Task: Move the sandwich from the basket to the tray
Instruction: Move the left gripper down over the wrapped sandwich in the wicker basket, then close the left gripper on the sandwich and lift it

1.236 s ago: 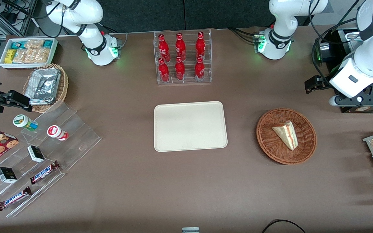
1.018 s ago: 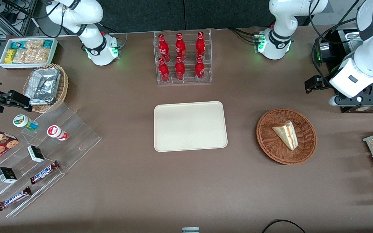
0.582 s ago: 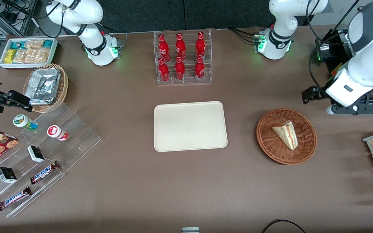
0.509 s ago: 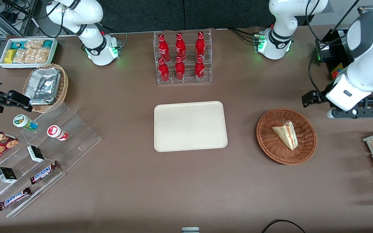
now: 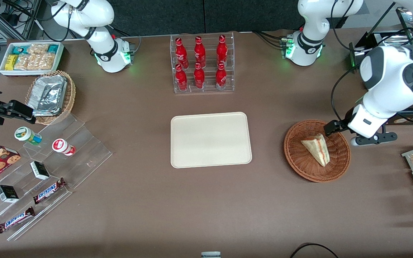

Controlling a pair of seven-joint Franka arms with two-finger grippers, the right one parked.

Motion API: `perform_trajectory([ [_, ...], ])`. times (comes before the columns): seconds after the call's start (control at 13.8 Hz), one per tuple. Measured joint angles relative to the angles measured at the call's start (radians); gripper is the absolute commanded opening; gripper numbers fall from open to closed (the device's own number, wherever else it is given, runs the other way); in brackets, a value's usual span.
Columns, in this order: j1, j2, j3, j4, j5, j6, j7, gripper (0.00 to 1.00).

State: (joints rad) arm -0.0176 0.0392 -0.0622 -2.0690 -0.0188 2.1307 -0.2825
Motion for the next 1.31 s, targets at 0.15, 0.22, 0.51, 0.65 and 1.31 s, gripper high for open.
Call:
perform_trajectory([
  [0.15,0.000,0.011,0.000,-0.037,0.000,0.073,-0.090,1.00],
  [0.22,0.000,0.019,0.000,-0.058,0.000,0.107,-0.129,1.00],
  [0.51,-0.001,0.076,0.000,-0.108,0.000,0.216,-0.262,1.00],
  [0.65,-0.001,0.111,0.000,-0.121,0.000,0.260,-0.318,1.00],
  [1.31,-0.006,0.231,-0.005,-0.130,0.000,0.311,-0.381,0.42],
])
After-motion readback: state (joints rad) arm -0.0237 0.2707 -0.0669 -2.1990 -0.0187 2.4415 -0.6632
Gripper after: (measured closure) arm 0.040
